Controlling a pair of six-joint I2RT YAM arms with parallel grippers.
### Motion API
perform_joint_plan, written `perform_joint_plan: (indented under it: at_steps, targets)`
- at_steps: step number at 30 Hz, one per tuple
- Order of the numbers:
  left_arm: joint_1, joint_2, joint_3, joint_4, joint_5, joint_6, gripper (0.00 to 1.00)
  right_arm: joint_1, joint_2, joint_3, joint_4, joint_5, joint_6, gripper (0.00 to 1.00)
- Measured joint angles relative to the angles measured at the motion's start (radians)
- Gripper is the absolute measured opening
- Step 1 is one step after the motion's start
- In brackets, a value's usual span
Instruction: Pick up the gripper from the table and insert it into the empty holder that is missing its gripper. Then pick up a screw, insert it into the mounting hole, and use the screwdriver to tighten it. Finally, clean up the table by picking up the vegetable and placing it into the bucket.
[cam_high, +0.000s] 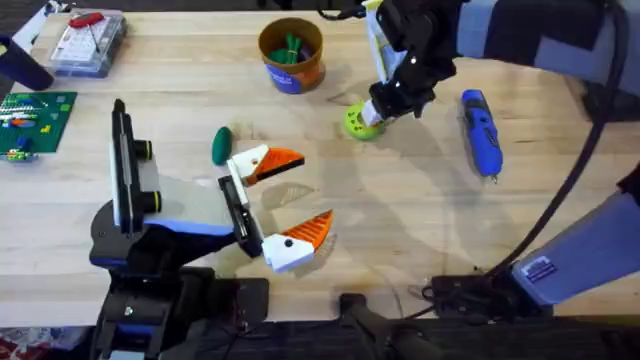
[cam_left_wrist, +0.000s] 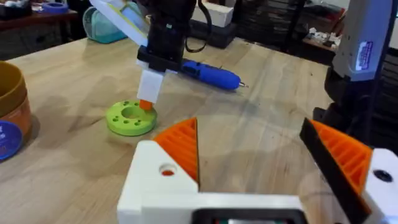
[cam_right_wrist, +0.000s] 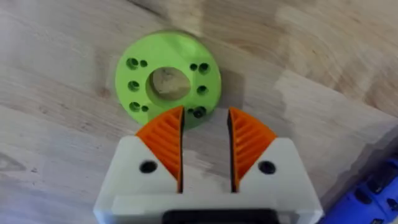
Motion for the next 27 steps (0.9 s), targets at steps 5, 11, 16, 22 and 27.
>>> perform_joint_plan:
  at_steps: [5,11,16,22,27]
  targets:
    - [0.0,0.0,0.0,0.0,0.0,0.0,0.991,0.0,0.0,0.0,0.001,0.0,-0.002,0.298]
    - [0.0,0.0,0.0,0.0,0.0,0.0,0.991,0.0,0.0,0.0,0.001,0.0,-0.003,0.229]
    - [0.0,0.0,0.0,0.0,0.0,0.0,0.991,0.0,0.0,0.0,0.001,0.0,-0.003,0.156]
    - [0.0,0.0,0.0,0.0,0.0,0.0,0.991,0.0,0.0,0.0,0.001,0.0,-0.003,0.125]
    - [0.0,0.0,0.0,0.0,0.0,0.0,0.991,0.0,0.0,0.0,0.001,0.0,-0.003,0.076]
